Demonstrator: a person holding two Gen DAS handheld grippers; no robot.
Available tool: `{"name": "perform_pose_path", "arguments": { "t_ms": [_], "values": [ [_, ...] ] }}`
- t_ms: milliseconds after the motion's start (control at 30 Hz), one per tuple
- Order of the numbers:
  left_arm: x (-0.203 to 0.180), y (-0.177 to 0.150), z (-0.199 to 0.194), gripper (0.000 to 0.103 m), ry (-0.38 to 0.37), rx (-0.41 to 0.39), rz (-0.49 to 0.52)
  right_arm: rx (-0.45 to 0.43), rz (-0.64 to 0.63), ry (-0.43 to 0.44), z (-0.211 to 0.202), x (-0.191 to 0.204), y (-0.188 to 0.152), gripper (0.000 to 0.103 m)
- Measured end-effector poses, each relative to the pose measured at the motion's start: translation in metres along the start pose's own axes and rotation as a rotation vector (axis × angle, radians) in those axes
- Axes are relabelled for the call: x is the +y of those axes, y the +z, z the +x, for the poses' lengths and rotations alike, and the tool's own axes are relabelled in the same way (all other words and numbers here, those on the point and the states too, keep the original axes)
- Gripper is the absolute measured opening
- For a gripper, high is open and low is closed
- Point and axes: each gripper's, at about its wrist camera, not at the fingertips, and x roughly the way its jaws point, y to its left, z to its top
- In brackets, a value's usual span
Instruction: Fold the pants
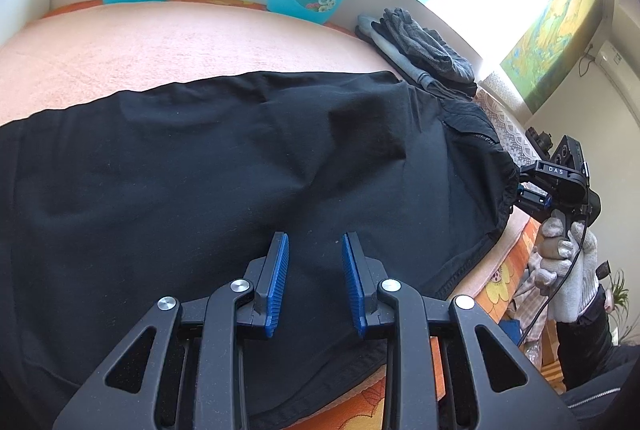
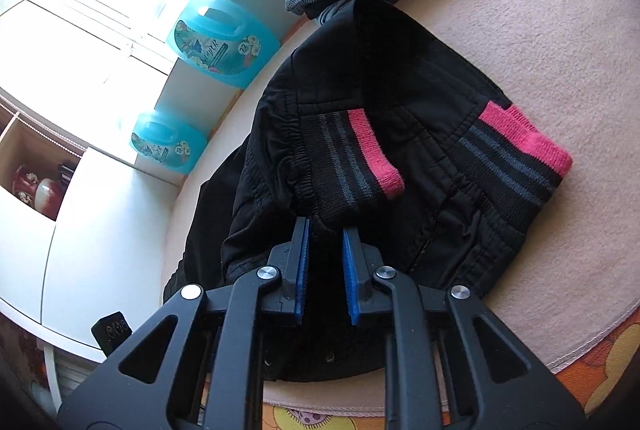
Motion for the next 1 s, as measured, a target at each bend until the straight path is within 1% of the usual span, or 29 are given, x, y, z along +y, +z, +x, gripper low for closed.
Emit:
{"name": "perform_pose_path", "arguments": {
  "t_ms": [67, 167, 300, 367, 467, 533, 567, 667, 733, 767, 800, 833, 867, 900, 967, 1000],
  "values": [
    [0.001, 0.0, 0.0, 0.026, -0.003, 0.0, -0.003, -0.038, -0.028, -0.05, -0.009, 0.0, 0.003, 0.015],
    [0.001, 0.0, 0.0, 0.026, -0.005, -0.001, -0.006, -0.113, -0.114, -0.161, -0.028, 0.005, 0.006, 0.014],
    [0.002, 0.0, 0.0, 0.026, -0.005, -0.002, -0.005, -0.18, -0.214, -0.26, -0.054, 0.014, 0.007, 0.013],
    [0.002, 0.0, 0.0, 0.026, -0.005, -0.002, -0.004, -0.17, -0.254, -0.304, -0.057, 0.014, 0.006, 0.012],
    [0.002, -0.001, 0.0, 0.026, -0.003, 0.0, -0.003, -0.096, -0.252, -0.371, -0.042, 0.003, 0.003, 0.012],
    [0.002, -0.001, -0.001, 0.026, 0.003, 0.001, 0.001, -0.072, -0.303, -0.427, -0.033, 0.002, -0.005, 0.012],
    [0.002, -0.001, -0.002, 0.026, 0.006, 0.001, 0.001, -0.069, -0.32, -0.439, -0.031, 0.002, -0.008, 0.012],
    [0.004, -0.001, -0.006, 0.026, 0.012, 0.0, -0.016, -0.051, -0.326, -0.432, -0.035, 0.001, -0.009, 0.013],
    [0.006, 0.001, -0.011, 0.026, 0.02, -0.001, -0.02, -0.041, -0.325, -0.437, -0.041, 0.001, -0.008, 0.015],
    [0.006, 0.002, -0.014, 0.026, 0.024, -0.003, -0.014, -0.043, -0.333, -0.435, -0.045, 0.003, -0.008, 0.016],
    [0.005, 0.004, -0.017, 0.026, 0.027, -0.007, -0.005, -0.046, -0.352, -0.449, -0.047, 0.007, -0.008, 0.019],
    [0.004, 0.007, -0.021, 0.026, 0.033, -0.011, 0.005, -0.06, -0.374, -0.466, -0.051, 0.012, -0.007, 0.019],
    [0.003, 0.011, -0.024, 0.026, 0.036, -0.016, 0.012, -0.075, -0.396, -0.467, -0.056, 0.019, -0.005, 0.019],
    [0.002, 0.015, -0.027, 0.026, 0.036, -0.021, 0.018, -0.082, -0.416, -0.451, -0.061, 0.026, -0.002, 0.021],
    [-0.001, 0.027, -0.029, 0.026, 0.034, -0.025, 0.031, -0.093, -0.461, -0.414, -0.067, 0.042, 0.008, 0.032],
    [-0.002, 0.033, -0.029, 0.026, 0.037, -0.026, 0.039, -0.099, -0.494, -0.39, -0.069, 0.051, 0.013, 0.041]
  ]
}}
